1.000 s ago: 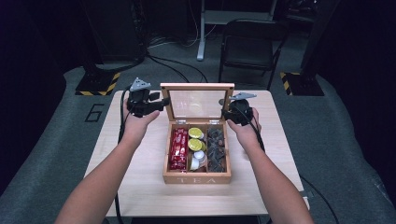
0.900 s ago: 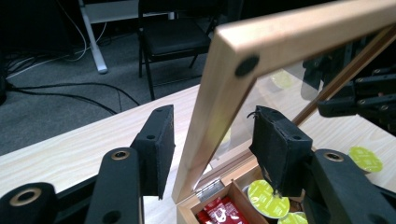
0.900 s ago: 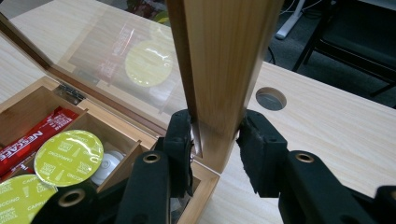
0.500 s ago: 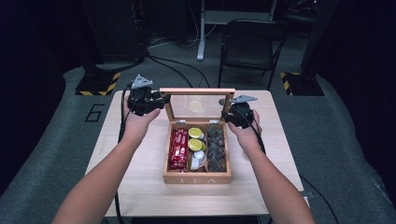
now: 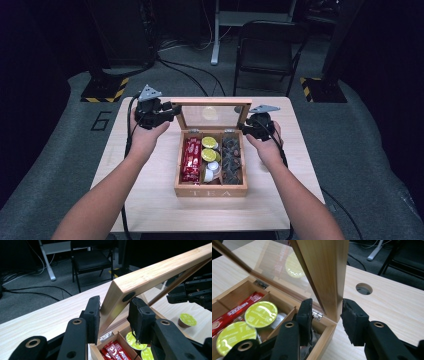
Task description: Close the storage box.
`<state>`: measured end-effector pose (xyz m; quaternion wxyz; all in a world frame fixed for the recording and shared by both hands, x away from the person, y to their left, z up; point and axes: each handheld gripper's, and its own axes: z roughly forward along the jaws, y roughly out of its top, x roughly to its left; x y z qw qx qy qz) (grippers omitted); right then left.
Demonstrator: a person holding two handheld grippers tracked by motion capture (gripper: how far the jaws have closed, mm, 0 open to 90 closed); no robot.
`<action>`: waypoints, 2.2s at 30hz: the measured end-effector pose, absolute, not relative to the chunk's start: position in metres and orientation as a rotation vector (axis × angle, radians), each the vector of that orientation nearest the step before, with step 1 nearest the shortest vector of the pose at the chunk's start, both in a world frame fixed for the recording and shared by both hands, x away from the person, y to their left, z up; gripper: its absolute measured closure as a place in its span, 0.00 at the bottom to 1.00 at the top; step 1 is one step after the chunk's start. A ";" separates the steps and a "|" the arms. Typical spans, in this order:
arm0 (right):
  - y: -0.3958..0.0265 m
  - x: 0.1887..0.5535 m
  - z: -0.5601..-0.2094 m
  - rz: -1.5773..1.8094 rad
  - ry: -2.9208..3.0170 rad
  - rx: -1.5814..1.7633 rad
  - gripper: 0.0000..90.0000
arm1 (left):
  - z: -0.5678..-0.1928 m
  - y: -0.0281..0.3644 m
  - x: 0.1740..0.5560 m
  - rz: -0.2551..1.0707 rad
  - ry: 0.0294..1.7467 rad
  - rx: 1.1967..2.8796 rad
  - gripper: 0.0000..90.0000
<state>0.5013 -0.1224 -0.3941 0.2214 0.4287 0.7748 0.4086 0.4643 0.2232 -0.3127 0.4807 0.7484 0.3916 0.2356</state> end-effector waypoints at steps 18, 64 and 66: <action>-0.131 0.465 -0.377 1.242 2.152 1.102 0.56 | -0.328 0.229 0.437 0.531 0.915 1.838 0.67; -0.140 0.365 -0.390 1.354 2.169 0.970 0.47 | -0.401 0.234 0.364 0.509 0.869 1.899 0.61; -0.139 0.363 -0.395 1.351 2.171 0.973 0.46 | -0.405 0.232 0.360 0.511 0.859 1.900 0.61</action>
